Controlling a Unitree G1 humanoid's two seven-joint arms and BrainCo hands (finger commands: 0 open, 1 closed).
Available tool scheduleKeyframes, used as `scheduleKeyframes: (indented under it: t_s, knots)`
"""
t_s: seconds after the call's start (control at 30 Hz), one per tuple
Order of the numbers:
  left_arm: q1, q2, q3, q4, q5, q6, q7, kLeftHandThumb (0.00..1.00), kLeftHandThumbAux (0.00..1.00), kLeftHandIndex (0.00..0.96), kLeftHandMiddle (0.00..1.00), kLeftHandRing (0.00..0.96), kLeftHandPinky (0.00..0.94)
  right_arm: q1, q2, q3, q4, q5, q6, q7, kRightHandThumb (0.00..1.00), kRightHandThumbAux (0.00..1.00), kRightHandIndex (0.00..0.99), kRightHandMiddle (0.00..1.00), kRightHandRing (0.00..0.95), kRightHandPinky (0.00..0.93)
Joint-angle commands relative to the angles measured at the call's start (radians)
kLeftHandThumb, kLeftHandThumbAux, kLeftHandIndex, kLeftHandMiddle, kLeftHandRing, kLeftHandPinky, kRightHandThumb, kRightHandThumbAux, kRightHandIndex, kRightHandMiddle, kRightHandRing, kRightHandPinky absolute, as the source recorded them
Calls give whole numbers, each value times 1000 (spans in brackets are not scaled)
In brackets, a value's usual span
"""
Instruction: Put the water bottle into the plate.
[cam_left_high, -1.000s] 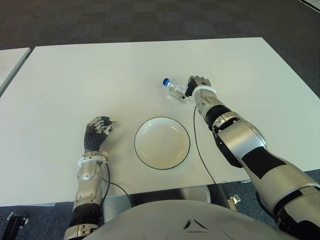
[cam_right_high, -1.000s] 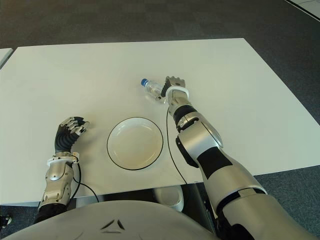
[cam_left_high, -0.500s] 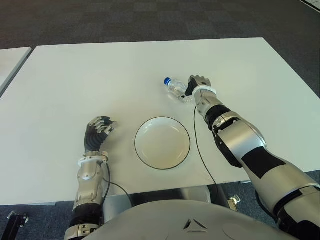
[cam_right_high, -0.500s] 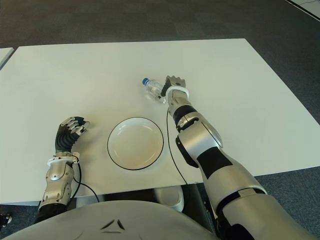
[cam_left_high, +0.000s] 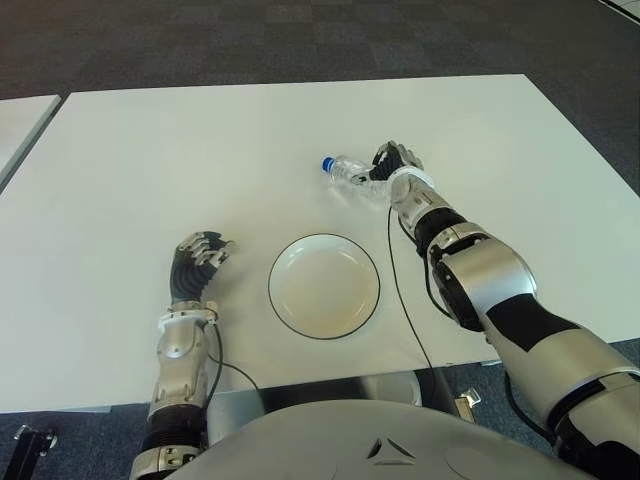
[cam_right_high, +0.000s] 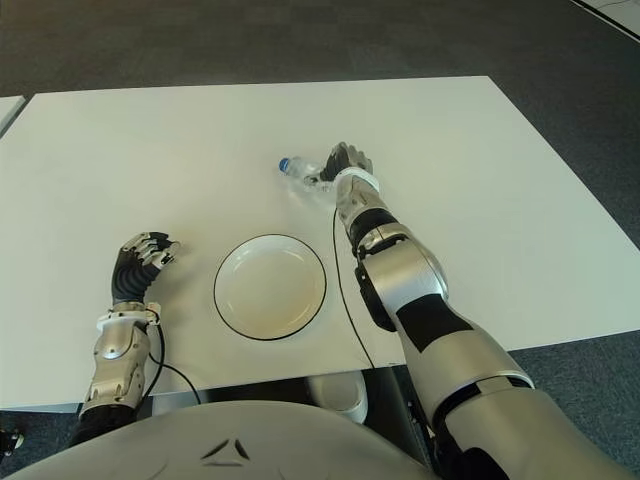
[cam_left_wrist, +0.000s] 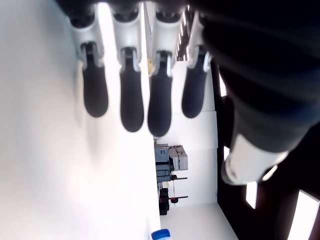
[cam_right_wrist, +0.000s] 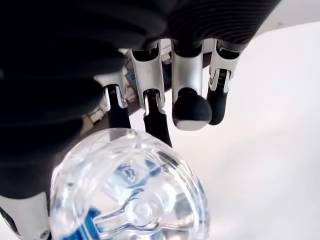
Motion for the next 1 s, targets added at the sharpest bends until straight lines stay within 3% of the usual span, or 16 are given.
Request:
scheduleKeyframes:
  t_s: [0.03, 0.2, 0.4, 0.57, 0.7, 1.0]
  knots:
    - [-13, -7, 6, 18, -1, 14, 17, 705, 715, 430, 513, 496, 481, -8, -6, -69, -8, 62, -56, -9, 697, 728, 436, 892, 882, 886]
    - [-17, -9, 6, 22, 0, 15, 22, 705, 715, 430, 517, 498, 480, -14, -4, -124, -15, 108, -101, -17, 698, 728, 436, 900, 888, 887]
    - [-18, -7, 6, 27, -5, 7, 17, 705, 714, 429, 515, 495, 481, -18, -3, -141, -23, 119, -140, -44, 700, 728, 437, 911, 895, 891]
    - [-21, -4, 6, 31, -9, -2, 11, 705, 714, 429, 516, 498, 486, -32, 2, -135, -28, 110, -165, -86, 702, 727, 437, 911, 898, 893]
    - [-28, 6, 3, 45, 4, -11, 12, 704, 716, 429, 514, 501, 480, -54, 13, -113, -54, 96, -239, -156, 703, 724, 439, 891, 887, 882]
    - [-40, 6, 4, 50, -2, 0, 13, 704, 716, 429, 520, 500, 480, -35, -17, -97, -59, 103, -348, -112, 704, 723, 439, 884, 882, 872]
